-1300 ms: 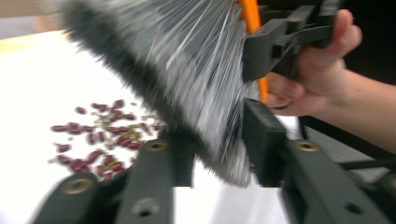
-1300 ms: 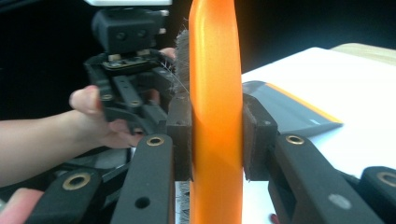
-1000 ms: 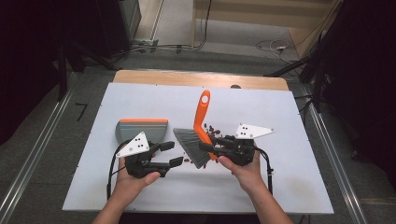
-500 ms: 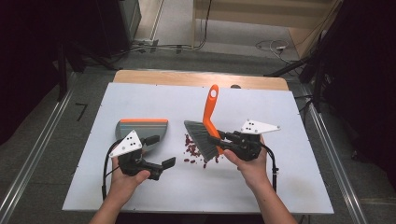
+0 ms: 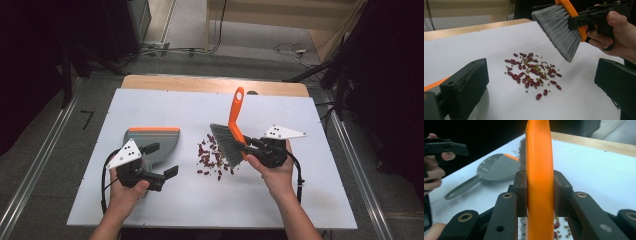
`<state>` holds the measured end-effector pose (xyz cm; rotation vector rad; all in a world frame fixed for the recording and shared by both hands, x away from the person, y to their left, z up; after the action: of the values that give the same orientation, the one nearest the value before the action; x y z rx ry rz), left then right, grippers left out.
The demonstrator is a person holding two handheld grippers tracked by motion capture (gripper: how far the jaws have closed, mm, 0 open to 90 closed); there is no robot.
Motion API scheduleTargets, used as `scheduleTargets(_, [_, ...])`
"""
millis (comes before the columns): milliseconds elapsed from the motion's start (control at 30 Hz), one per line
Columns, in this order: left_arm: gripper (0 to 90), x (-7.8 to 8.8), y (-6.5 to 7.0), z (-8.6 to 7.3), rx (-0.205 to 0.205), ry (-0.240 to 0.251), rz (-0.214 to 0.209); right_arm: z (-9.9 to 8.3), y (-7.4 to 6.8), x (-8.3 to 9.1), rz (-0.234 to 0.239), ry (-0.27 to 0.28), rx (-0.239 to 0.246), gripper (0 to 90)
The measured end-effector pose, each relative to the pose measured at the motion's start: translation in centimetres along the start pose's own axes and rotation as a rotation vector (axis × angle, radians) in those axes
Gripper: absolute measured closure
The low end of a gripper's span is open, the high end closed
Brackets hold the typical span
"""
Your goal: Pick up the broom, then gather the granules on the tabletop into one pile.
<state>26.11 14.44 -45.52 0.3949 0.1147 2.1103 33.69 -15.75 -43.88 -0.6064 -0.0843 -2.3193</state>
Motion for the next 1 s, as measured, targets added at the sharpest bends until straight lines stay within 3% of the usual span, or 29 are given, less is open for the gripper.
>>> scheduleTargets(133, [0.0,0.5,-0.2,-0.1,-0.009,0.001,0.021,0.1,0.9,0.3,-0.034,-0.003,-0.015,68.1])
scheduleTargets(200, [0.0,0.8,-0.3,-0.3,-0.019,-0.006,0.042,0.1,1.8,0.5,-0.087,-0.035,-0.017,68.1])
scheduleTargets(300, [0.0,1.1,-0.4,-0.6,-0.026,-0.013,0.058,0.1,2.3,0.6,-0.112,-0.069,-0.011,68.1])
scheduleTargets(500, [0.0,1.9,-0.8,-1.1,-0.010,-0.003,0.078,0.3,4.3,0.8,-0.153,-0.103,-0.054,68.1])
scheduleTargets(833, [0.0,3.0,-1.6,-1.7,-0.019,-0.002,0.106,0.0,6.5,-0.3,-0.268,-0.181,-0.006,68.1])
scheduleTargets(1000, [0.0,3.6,-2.0,-1.8,-0.005,0.012,0.105,0.0,7.7,-1.3,-0.324,-0.215,-0.013,68.1])
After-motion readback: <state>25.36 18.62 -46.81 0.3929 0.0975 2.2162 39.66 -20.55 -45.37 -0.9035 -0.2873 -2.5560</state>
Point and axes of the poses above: each handheld gripper's, and its own axes: x roughly backward along the jaws, z roughly out of its top, y roughly to its right, the point moved 5 cm from there along -x, roughly forward along the jaws, and after that the axes turned 11 degrees about -z, right-handed, at the moved point
